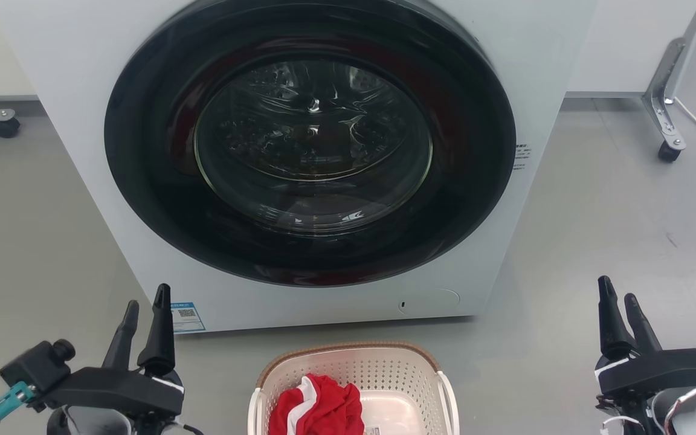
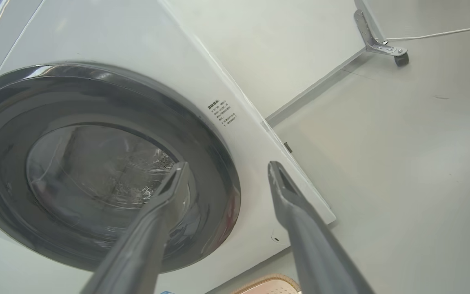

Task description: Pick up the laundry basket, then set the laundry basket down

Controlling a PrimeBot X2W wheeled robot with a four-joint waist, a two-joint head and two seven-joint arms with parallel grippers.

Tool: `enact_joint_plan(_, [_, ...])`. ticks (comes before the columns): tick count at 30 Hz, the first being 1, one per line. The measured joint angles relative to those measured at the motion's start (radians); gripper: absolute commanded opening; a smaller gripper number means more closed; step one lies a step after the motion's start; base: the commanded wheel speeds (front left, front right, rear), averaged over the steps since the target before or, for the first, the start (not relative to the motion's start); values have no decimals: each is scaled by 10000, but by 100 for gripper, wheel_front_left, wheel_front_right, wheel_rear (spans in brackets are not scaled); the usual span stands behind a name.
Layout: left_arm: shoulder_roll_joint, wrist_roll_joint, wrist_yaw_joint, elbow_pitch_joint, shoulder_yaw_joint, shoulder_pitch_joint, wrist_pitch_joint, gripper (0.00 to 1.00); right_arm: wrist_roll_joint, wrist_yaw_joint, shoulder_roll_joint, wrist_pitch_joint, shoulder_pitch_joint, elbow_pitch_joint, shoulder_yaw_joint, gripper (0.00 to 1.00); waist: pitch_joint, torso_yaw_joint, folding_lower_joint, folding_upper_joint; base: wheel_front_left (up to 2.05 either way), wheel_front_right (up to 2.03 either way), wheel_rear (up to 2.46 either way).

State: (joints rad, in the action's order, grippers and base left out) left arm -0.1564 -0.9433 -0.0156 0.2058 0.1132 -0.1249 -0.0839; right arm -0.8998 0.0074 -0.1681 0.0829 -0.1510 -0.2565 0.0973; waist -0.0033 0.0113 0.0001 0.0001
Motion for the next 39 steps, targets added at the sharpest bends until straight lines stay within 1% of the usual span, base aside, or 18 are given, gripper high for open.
enact_joint_plan(5, [-107,861,159,-144,249,-5,-165,100,848,-165,-115,190,-37,69,240,100,8,6,0,0,0,0,0])
enact_joint_plan(7, [-136,1104,174,-194,328,-5,-253,100,1081,-178,-146,251,-37,90,316,100,11,7,0,0,0,0,0])
enact_joint_plan(11, [-255,1827,343,-313,539,-6,-426,100,1847,-349,-213,431,-37,173,531,100,26,9,0,0,0,0,0])
enact_joint_plan(17, [-357,2719,437,-453,788,-6,-621,100,2692,-493,-286,639,-37,176,761,100,45,9,0,0,0,0,0])
enact_joint_plan(22, [-395,3183,516,-502,949,-6,-779,100,3214,-543,-301,784,-35,174,920,100,57,8,0,0,0,0,0])
enact_joint_plan(23, [-401,3331,529,-516,980,-6,-786,100,3352,-614,-303,821,-36,174,957,100,60,9,0,0,0,0,0])
enact_joint_plan(25, [-403,3513,600,-529,1057,-6,-867,100,3553,-619,-316,871,-35,174,1012,100,64,10,0,0,0,0,0])
enact_joint_plan(32, [-410,4234,708,-556,1300,-5,-1135,100,4357,-790,-372,1139,-35,138,1168,100,83,26,0,0,0,0,0])
enact_joint_plan(39, [-407,4993,920,-527,1478,6,-1384,100,5212,-940,-393,1390,-35,84,1356,100,102,45,0,0,0,0,0])
